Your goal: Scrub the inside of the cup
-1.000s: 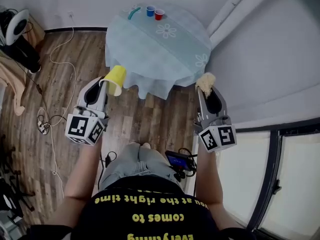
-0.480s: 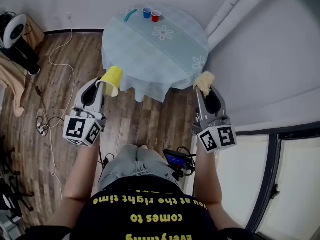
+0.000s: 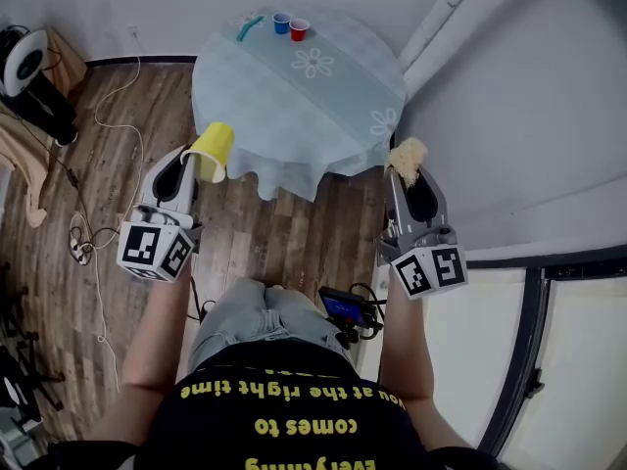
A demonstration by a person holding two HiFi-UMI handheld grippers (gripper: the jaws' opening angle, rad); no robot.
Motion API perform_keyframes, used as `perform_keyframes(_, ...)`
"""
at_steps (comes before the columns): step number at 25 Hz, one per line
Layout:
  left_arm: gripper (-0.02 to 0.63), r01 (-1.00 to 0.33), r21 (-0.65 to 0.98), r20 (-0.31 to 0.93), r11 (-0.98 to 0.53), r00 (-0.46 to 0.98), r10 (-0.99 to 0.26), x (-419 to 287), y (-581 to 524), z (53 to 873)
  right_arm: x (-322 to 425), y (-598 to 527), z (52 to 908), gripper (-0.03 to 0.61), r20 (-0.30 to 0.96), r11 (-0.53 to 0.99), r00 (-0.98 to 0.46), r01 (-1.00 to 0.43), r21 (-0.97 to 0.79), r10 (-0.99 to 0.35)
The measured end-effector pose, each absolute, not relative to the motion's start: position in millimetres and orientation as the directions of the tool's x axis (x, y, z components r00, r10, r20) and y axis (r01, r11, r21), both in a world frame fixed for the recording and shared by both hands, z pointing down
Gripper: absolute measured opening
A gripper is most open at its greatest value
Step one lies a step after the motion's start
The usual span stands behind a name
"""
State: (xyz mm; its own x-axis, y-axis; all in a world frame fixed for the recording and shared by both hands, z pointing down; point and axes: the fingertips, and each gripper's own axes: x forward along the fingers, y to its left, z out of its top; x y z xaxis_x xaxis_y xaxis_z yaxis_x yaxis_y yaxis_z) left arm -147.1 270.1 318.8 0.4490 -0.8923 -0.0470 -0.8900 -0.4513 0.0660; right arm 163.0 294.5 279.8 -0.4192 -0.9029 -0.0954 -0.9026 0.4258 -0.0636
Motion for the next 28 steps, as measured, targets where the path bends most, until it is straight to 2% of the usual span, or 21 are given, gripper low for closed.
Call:
perform_keyframes(13,0.018,-0.897,0.078,-0.059,-0.436,0.432,-0.9,-159,235,321,144,258,282,0.137,-0.093,0.456,-0.45,-0.888,-0.062,-0.888)
perform_keyframes(28,0.018,-0.864,0.103,-0.048,-0.494,0.491,-0.87,-170,107,335,118,153,284,0.137,-0.064,0.422,-0.42,-0.906,-0.039,-0.905)
